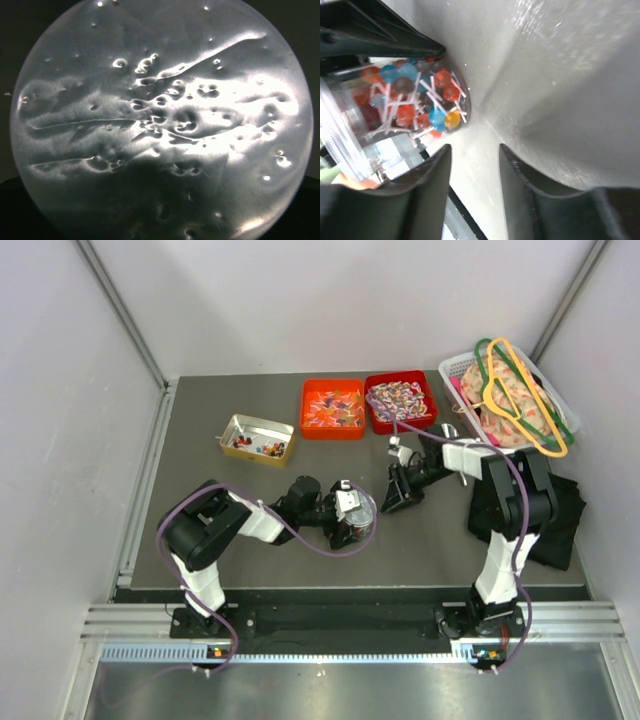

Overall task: Pack the candies
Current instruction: Close the bottle lid on the packing bottle, then screw the bottle lid onto the packing bottle.

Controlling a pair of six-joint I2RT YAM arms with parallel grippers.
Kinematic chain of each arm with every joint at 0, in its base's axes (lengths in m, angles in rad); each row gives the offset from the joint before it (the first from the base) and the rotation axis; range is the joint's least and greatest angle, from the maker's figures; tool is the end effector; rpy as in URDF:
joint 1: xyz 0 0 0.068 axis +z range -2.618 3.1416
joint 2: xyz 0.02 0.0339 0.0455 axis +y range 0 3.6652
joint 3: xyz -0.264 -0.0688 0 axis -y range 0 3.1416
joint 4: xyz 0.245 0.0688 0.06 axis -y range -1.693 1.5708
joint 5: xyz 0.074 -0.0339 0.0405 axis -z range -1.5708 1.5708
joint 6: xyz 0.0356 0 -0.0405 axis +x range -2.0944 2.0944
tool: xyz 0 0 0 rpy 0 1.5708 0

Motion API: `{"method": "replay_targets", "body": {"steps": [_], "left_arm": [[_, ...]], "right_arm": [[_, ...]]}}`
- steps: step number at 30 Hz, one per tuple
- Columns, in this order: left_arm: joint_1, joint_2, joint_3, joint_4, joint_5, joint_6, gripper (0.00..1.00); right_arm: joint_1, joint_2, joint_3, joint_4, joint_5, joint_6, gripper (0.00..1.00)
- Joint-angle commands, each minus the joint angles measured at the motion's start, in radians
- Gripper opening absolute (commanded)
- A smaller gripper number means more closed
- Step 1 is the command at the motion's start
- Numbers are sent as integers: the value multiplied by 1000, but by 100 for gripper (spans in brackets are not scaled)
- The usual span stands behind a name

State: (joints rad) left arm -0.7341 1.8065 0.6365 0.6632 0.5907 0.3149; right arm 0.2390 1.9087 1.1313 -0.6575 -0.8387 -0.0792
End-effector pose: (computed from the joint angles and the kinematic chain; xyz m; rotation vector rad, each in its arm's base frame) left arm 0.2265 -0.2311 0.1178 1.3537 1.6016 -0.8671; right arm 0.3216 0.1056 0.1366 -0.5294 2.7614 1.2641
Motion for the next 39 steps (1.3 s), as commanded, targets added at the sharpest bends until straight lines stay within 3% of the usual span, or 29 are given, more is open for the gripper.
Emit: {"method": "replay_targets", "body": {"steps": [1,6,14,21,39], "left_arm": [[-4,-4,9,52,-9,-13,99],[-4,-7,8,46,1,-11,99],[-4,-13,8,35,-5,-11,99],[-4,-10,12,36,-12,-23,99],[-4,-7,25,26,-26,-34,99]], "right_arm": [[-17,-108,90,-31,-5,-22,47],[-17,-94,225,-86,10,-21,51],[17,-37,395,-140,-5,-5,37],[95,-37,377,-136,18,-14,34],[148,-85,262,-133,52,-53,28]]}}
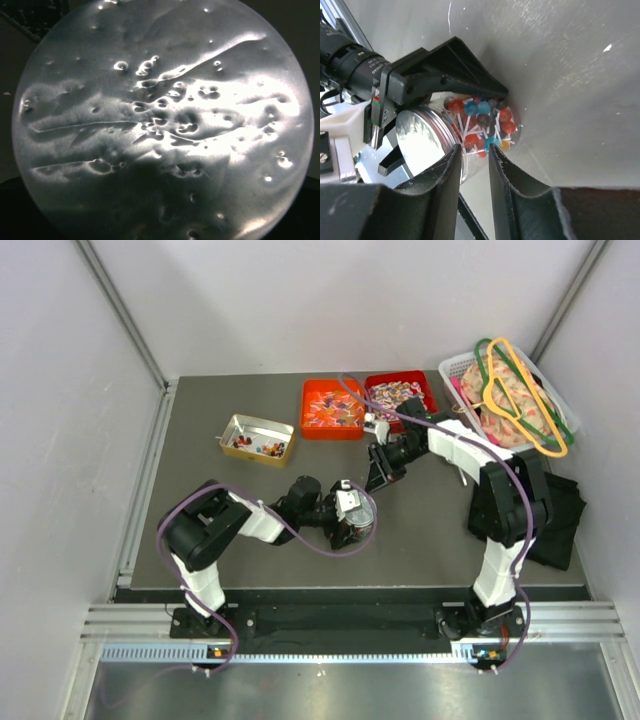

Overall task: Pack the candies
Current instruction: Screw the bottle lid onto the packing bottle.

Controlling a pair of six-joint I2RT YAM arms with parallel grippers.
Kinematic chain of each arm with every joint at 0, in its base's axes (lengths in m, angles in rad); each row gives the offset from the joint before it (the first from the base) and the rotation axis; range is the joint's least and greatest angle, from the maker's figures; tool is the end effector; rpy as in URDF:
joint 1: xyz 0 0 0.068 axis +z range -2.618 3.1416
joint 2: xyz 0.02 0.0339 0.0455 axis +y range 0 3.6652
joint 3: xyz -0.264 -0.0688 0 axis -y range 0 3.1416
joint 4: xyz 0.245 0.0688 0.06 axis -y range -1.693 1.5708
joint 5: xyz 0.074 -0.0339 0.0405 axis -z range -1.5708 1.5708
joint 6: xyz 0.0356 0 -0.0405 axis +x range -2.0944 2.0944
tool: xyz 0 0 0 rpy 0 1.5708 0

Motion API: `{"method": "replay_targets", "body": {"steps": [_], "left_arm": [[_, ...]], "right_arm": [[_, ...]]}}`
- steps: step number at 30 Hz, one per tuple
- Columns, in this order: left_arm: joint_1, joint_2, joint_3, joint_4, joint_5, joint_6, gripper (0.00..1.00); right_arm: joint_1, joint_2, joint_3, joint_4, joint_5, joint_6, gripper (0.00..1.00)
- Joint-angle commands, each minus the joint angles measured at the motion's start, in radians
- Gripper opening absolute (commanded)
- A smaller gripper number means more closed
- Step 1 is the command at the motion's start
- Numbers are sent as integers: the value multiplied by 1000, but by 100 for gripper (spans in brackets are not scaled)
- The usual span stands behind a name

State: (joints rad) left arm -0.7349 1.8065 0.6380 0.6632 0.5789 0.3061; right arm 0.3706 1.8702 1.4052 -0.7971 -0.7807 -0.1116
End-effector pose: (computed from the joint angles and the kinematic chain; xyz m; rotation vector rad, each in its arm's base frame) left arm 0.2270 -0.2314 0.1180 1.3423 1.6121 -0.8604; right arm 0.3395 0.1588 0.2149 -0.8165 2.5932 1.1615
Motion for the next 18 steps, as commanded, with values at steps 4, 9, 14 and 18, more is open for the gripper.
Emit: {"method": "replay_targets", "body": {"steps": [4,9,14,18], "left_arm": [[-3,-7,23,26,-14,-24,99],[-3,-7,25,26,-14,-24,99],[-3,-9,23,26,-14,-25,99],[-3,-9,23,22,-13,-25,99]], "right_arm": [[14,-65,-11,9,4,-16,28],[16,-83,-3,19,46,1,29],[14,-85,40,-1,46,-2,32],[16,-83,51,-17,3,-7,33]]}}
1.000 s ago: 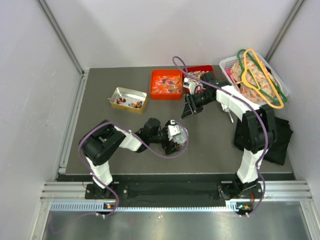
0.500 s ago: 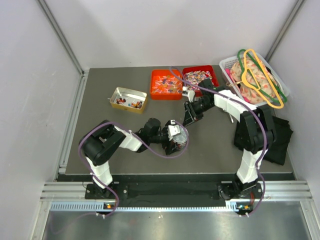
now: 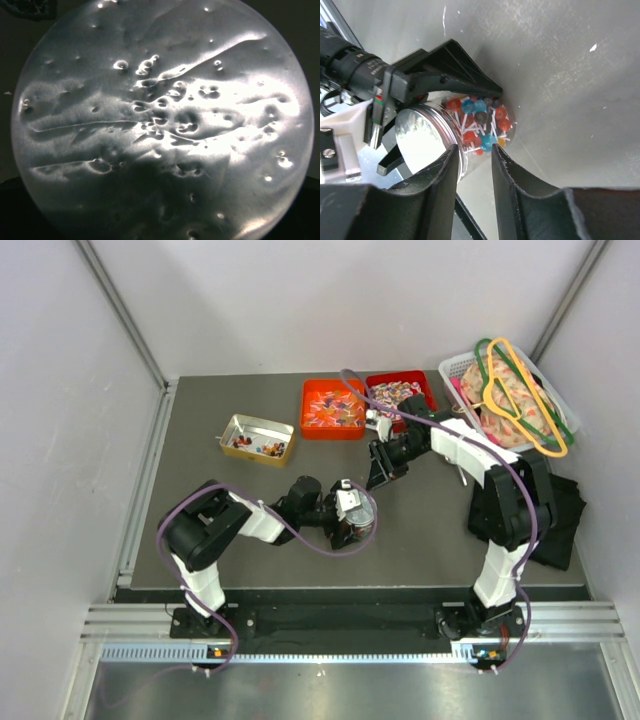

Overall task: Pack the candies
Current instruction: Screw the bottle lid onto the packing bottle.

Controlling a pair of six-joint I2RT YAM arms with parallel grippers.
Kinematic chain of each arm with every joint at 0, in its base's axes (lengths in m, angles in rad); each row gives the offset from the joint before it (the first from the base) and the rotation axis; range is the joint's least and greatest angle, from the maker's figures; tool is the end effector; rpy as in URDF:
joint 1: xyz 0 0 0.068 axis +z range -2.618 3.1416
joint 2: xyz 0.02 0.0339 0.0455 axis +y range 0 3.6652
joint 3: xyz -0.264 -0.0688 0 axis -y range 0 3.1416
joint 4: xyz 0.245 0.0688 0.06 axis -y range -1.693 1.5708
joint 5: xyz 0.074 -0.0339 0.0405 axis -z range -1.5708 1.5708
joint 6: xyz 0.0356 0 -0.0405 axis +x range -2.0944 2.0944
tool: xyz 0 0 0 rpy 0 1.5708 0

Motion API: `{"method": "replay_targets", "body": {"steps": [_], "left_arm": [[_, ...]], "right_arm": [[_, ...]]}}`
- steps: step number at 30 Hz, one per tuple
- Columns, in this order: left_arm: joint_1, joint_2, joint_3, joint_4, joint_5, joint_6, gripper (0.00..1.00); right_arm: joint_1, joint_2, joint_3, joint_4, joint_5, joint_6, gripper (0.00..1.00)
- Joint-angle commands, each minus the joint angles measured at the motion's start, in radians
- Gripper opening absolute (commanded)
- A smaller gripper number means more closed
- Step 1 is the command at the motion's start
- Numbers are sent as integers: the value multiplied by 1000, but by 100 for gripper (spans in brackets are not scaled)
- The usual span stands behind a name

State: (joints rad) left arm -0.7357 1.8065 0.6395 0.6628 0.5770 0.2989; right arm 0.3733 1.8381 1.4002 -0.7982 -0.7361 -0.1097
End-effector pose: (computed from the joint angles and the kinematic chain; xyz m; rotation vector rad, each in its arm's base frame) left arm 0.2272 -0.2318 0.1183 1.3368 1.6172 -0.8631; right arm 0.3358 0.1572 0.2238 -0.8189 2.5871 1.0953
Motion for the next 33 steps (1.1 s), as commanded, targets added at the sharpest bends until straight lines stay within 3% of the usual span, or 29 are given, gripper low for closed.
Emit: {"method": "replay_targets", "body": {"steps": [1,9,12,18,26,33], "left_arm": [[-2,-9,22,24,-11,-17,99],[-2,-6,25,23,-11,-18,99],[-2,-6,23,23,-12,-18,99],[-2,-3,26,23,-17,-21,99],[-2,1,31,21,-26,-27,99],[-2,2,34,18,-31,-27,99]], "right_arm": [[13,-53,51,-13,-40,-8,36],[12,-59,46,-29,-81,-24,44],[12,-50,31,-27,-94,-27,42],[15,-51,-26,-1,-94,-22,27],[22,-62,-27,7,-83,-13,37],[35,-63,-32,-9,-80,-24,29]]}}
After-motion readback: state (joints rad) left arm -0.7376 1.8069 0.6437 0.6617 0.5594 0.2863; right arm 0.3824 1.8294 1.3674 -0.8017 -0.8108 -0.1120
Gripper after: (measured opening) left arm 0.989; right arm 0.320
